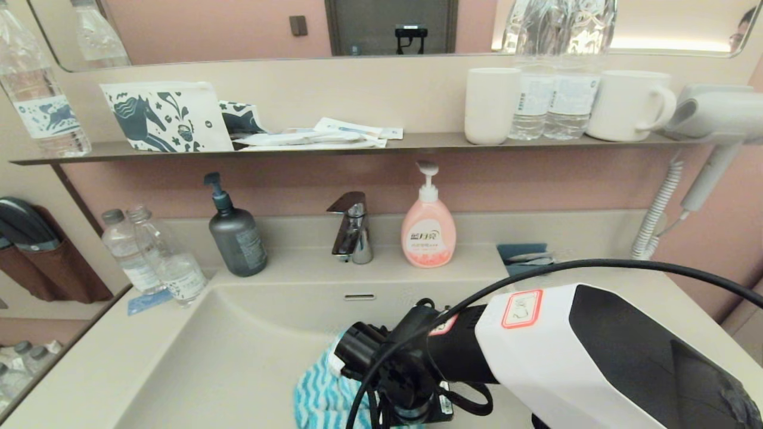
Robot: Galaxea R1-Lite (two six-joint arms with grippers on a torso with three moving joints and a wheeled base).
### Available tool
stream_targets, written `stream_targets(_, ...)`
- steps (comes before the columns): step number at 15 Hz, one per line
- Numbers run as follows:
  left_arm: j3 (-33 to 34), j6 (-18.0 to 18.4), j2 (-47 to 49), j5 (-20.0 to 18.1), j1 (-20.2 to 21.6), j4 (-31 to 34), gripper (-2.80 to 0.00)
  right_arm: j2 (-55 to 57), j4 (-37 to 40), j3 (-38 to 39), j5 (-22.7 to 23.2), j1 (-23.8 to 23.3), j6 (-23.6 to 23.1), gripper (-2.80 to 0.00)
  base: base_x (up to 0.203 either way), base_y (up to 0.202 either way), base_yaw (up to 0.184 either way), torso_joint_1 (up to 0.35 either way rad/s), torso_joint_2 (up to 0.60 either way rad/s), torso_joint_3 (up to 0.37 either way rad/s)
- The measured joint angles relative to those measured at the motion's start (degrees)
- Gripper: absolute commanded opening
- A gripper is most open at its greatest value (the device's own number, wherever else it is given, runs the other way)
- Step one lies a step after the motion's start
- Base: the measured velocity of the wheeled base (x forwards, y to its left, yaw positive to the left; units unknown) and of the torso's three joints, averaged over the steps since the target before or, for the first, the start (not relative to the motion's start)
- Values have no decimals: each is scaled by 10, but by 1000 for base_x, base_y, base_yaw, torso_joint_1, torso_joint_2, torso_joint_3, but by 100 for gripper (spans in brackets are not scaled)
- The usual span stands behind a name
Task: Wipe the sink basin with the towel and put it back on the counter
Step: Wipe the sink
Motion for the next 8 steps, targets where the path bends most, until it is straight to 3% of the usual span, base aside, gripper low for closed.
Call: stream_targets(8,0,0,0,0,0,0,-280,-40,-2,10,-1,-49,-20,-280,0,0,0,0,0,0)
